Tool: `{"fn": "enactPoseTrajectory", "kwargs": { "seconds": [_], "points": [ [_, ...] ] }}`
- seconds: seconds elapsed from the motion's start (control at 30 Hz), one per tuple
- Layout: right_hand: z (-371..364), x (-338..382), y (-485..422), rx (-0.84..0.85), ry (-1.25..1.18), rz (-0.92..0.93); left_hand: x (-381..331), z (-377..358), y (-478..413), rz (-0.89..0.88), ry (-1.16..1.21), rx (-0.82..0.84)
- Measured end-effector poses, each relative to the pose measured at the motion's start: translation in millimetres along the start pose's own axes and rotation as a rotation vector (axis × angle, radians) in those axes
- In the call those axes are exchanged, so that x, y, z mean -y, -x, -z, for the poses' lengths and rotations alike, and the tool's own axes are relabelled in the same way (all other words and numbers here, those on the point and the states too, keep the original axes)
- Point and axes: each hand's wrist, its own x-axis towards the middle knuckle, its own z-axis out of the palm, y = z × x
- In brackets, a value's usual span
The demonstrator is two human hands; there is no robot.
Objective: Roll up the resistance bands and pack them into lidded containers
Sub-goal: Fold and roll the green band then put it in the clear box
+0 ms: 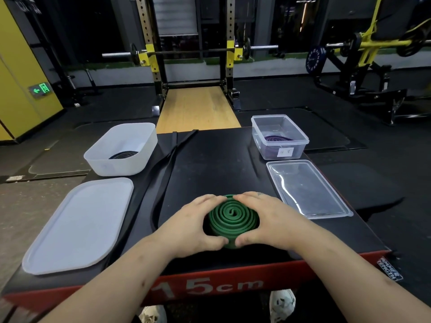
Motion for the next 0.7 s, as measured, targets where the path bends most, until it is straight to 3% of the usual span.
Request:
{"fn": "enactPoseTrajectory", "kwargs": {
  "seconds": [0.4,0.7],
  "points": [
    [5.5,-8.5,-5.3,-0.015,-0.029,0.016,-0.4,3.1,-7.3,-0.033,0.019,-0.066],
    [116.7,-44.0,-59.2,-0.178,-0.086,-0.023,-42.3,58.4,-120.4,-0.135,0.159,-0.215]
  ]
}}
